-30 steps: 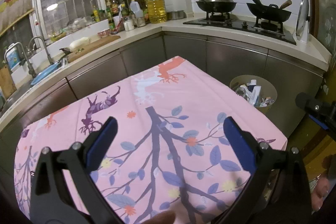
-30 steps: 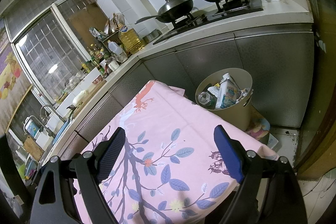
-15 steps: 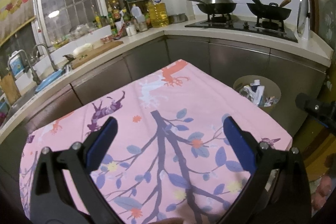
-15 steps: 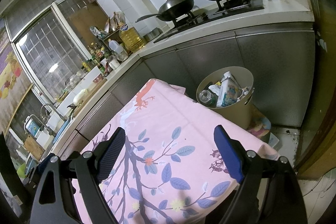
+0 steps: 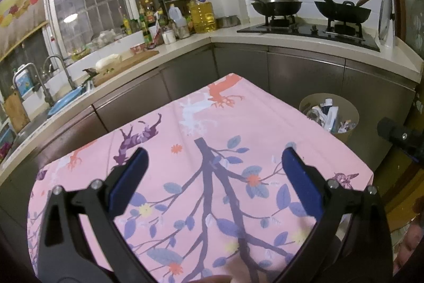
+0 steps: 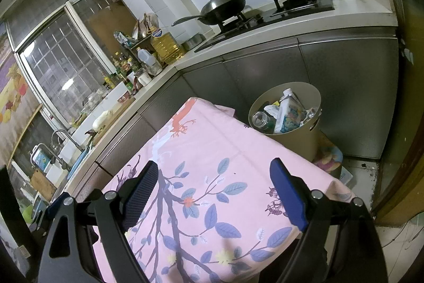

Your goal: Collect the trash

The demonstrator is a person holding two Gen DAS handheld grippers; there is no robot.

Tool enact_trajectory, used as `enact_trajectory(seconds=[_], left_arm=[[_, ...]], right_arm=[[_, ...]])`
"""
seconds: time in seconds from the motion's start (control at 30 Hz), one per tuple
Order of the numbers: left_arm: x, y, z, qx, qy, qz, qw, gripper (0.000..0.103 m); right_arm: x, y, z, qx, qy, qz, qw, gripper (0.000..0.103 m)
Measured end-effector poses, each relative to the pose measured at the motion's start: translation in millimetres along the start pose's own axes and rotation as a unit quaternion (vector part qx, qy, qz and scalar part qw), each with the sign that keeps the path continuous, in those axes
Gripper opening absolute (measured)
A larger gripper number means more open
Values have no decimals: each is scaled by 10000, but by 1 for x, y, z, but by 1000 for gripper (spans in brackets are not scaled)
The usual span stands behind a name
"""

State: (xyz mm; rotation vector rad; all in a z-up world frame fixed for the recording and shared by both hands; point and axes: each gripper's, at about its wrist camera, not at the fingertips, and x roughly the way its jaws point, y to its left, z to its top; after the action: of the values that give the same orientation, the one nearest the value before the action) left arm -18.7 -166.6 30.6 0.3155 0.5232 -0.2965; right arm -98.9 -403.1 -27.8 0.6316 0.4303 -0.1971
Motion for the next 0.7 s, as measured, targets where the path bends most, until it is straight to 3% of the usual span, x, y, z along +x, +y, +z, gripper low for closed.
enact_trajectory(seconds=[0.7], left_arm=[[1, 1, 0, -11, 89, -34, 10000, 97]], right_arm=[[-1, 0, 1, 4, 3, 0, 10000, 83]])
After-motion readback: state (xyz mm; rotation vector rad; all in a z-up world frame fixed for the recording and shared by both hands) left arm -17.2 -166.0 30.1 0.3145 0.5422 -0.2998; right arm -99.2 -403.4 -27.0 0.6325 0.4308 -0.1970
